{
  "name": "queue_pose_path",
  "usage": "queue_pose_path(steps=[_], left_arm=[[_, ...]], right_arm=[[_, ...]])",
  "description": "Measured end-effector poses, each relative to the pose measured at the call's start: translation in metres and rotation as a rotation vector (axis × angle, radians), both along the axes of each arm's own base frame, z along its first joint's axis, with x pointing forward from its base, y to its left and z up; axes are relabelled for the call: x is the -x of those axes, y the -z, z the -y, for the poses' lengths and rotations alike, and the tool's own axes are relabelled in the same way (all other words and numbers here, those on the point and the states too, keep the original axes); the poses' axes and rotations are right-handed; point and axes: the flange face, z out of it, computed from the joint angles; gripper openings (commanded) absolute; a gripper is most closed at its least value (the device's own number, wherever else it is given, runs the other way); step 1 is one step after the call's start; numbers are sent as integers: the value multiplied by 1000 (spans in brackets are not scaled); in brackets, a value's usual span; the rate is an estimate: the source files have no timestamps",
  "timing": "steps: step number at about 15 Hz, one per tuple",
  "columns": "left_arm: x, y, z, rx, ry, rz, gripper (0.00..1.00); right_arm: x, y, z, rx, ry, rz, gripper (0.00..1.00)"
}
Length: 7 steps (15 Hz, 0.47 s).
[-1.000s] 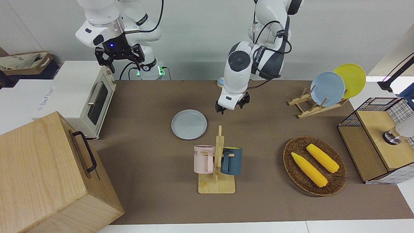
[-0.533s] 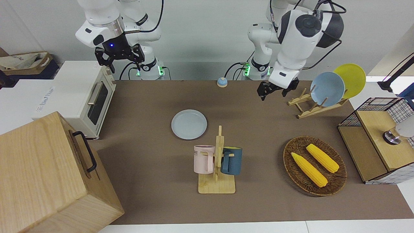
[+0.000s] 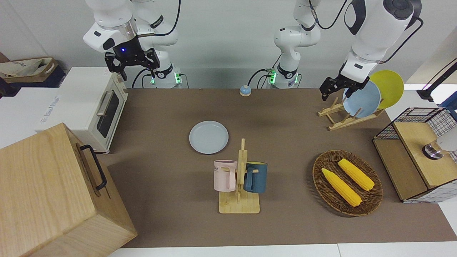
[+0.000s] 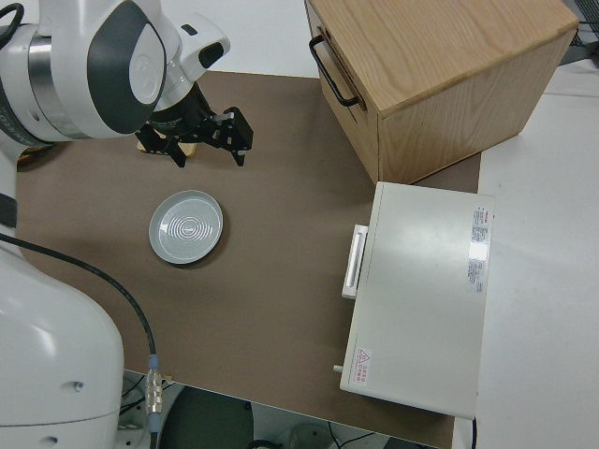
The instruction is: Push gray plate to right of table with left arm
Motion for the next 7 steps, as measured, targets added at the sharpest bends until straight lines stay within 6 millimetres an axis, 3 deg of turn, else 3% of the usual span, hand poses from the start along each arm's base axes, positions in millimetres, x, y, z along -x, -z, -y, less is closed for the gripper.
queue_pose_path(steps=[7], left_arm=[[2,-12,-2,4,43,25,998]], right_arm=[[0,0,0,0,0,0,983]])
